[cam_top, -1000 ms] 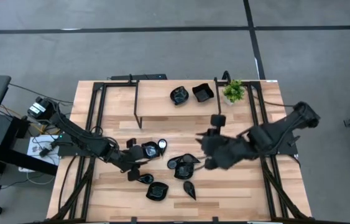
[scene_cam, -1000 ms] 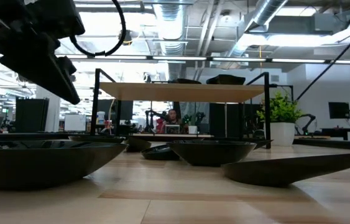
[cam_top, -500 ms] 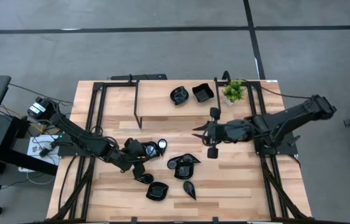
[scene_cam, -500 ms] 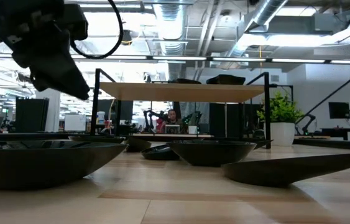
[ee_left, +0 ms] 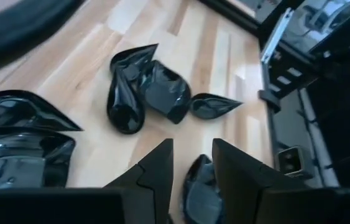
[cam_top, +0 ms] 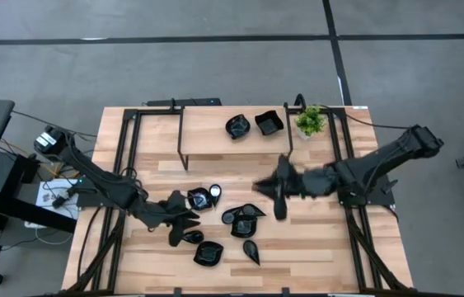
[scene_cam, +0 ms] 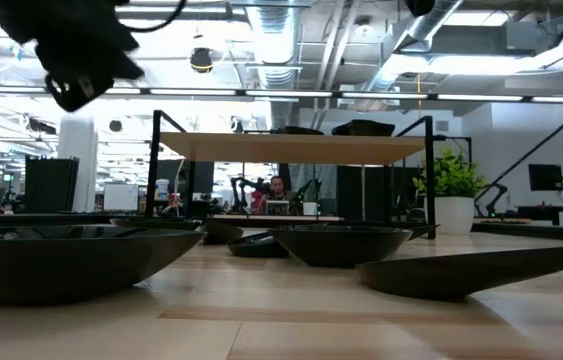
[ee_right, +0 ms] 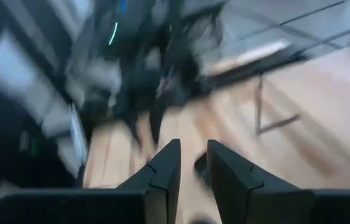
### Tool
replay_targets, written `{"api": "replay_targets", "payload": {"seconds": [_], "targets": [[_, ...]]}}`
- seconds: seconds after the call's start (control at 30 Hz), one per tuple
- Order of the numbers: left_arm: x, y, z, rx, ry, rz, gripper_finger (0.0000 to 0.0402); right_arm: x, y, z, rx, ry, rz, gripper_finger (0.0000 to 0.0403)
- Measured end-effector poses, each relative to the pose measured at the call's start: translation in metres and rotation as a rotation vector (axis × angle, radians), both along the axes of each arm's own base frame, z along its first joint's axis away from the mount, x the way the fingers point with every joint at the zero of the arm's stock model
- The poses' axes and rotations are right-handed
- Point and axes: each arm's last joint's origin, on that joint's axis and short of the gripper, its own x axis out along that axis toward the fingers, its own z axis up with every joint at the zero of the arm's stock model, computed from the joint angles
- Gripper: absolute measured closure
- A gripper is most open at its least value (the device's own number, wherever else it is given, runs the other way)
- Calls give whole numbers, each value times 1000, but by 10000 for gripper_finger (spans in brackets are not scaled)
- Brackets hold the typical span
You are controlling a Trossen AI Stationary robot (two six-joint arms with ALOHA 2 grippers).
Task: Pick & Place Mini shaped plates
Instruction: Stack the black leaf shaped plate on the black leaf shaped plate on the shelf
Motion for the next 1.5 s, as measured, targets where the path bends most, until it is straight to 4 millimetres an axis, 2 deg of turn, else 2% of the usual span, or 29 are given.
{"api": "replay_targets", "payload": {"seconds": [0.07, 0.17, 0.3, 0.47, 0.6, 0.8, 1.0, 1.2, 1.3, 1.5], "targets": [[-3, -1, 4, -14, -15, -6, 289, -4, 11, -11, -52, 85, 45, 328], [-6, -5, 8, -30, -38, -26, 289, -7, 28, -29, -41, 197, 58, 328], [-10, -11, 8, -36, -44, -56, 289, 3, 48, -55, 50, 270, 31, 328], [-10, -14, 8, -42, -53, -65, 289, 19, 59, -93, 174, 372, -79, 328], [-11, -13, 14, -59, -80, -61, 289, 27, 64, -111, 237, 403, -137, 328], [-15, -10, 22, -82, -109, -65, 289, 33, 66, -115, 200, 381, -106, 328], [-19, -6, 32, -112, -148, -65, 289, 36, 66, -112, 82, 359, -43, 328], [-25, -2, 43, -148, -193, -65, 289, 48, 52, -109, 33, 292, -127, 328], [-28, 1, 49, -167, -218, -65, 289, 52, 44, -108, -16, 291, -123, 328], [-36, 8, 61, -207, -268, -65, 289, 55, 40, -108, 20, 301, -96, 328]]}}
